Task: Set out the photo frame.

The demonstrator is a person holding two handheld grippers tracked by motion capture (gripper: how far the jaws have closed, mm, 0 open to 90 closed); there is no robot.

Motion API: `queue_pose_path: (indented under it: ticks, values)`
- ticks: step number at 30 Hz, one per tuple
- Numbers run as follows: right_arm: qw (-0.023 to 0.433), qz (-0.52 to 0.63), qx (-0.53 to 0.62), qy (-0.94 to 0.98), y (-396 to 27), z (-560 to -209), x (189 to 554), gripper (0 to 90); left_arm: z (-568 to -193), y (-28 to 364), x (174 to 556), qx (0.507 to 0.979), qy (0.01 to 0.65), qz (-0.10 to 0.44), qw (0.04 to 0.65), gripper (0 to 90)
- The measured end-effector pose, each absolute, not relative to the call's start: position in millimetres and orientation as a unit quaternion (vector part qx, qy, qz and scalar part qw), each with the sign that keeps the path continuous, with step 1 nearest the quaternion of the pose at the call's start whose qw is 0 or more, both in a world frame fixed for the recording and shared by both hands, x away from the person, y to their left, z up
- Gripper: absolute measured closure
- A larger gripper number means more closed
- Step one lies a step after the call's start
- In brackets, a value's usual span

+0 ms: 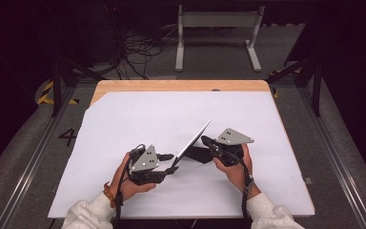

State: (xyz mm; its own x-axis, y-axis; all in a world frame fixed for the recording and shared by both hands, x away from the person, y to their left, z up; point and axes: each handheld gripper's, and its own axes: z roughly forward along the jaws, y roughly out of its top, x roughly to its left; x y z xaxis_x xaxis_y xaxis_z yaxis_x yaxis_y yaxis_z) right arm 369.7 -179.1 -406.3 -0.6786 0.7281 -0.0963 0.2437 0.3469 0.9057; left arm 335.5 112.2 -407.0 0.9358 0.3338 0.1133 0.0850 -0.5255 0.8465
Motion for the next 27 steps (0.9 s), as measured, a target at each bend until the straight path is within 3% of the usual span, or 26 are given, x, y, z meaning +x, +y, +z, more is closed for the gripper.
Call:
queue_pose_path:
  ticks: [6,9,27]
  values:
    - [0.251,0.479,0.314,0.780,-179.4,-406.0,370.5,90.0,-415.5,120.4,338.0,0.878,0.127,0.125,0.445,76.6]
    - [0.250,0.481,0.309,0.782,-178.1,-406.3,371.1,90.0,-418.5,118.6,341.8,0.880,0.129,0.124,0.441,79.5]
    - [0.248,0.477,0.305,0.786,-172.8,-408.4,374.4,90.0,-422.8,98.4,342.4,0.877,0.113,0.097,0.456,79.3]
